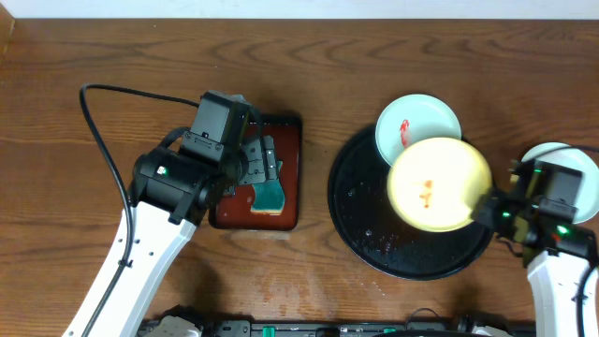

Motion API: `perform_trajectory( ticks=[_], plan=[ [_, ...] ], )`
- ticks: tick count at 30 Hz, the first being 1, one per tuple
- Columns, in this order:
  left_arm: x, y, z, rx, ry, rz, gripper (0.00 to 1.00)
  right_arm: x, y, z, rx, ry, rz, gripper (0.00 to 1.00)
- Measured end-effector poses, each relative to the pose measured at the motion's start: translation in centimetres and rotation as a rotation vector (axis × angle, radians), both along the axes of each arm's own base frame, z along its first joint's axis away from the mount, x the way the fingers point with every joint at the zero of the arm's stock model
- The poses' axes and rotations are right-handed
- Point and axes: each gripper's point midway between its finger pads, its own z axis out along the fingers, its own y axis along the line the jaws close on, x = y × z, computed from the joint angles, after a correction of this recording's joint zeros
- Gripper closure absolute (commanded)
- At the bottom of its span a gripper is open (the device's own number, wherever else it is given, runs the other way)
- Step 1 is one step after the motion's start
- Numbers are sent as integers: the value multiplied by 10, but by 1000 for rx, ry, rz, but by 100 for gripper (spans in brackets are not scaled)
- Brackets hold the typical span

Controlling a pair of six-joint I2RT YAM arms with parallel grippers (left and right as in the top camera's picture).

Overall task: Clean dirty plates on tray and stack at the side
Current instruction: 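Move the right gripper back and grasp the yellow plate rim, then grasp the teal sponge from the black tray with the left gripper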

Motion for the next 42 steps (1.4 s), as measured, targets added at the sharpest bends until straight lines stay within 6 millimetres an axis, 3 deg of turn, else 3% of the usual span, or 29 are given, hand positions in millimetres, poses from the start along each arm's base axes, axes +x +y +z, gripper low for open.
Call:
perform_trajectory(
  ticks=[3, 6, 9, 11, 13, 18, 23, 26, 29, 34, 38, 40, 41, 42],
  plan=[
    [0, 0, 0, 0, 0, 0, 17, 1, 44, -14, 55, 43, 167, 99],
    [0, 0, 0, 0, 0, 0, 17, -9, 67, -46, 87, 158, 188, 99],
    [0, 0, 0, 0, 0, 0, 17, -22, 78, -76, 111, 270, 156, 97],
    [0, 0, 0, 0, 0, 0, 17, -23, 81, -85, 121, 300, 130, 84],
    [0, 0, 0, 0, 0, 0, 17, -20, 81, -87, 118, 295, 113, 81],
    [0, 0, 0, 0, 0, 0, 17, -5, 74, -73, 47, 246, 147, 79],
    [0, 0, 0, 0, -1, 1, 18, 27, 71, -20, -42, 67, 266, 76],
    [2, 4, -6, 24, 2, 13, 18, 36, 72, 7, -73, -31, 311, 77],
    [2, 8, -39, 72, 58, 24, 23, 35, 73, 16, -88, -64, 334, 77],
    [7, 8, -128, 146, 206, 21, 42, 33, 75, 14, -83, -58, 357, 76],
    [8, -5, -189, 139, 324, -21, 44, 29, 76, 12, -77, -41, 363, 76],
    [13, -12, -205, 122, 343, -41, 47, 25, 76, 10, -73, -23, 365, 75],
    [15, -15, -211, 114, 349, -46, 53, 23, 76, 9, -71, -11, 366, 74],
    [15, -17, -218, 113, 360, -52, 65, 20, 76, 7, -69, 0, 366, 73]
  ],
)
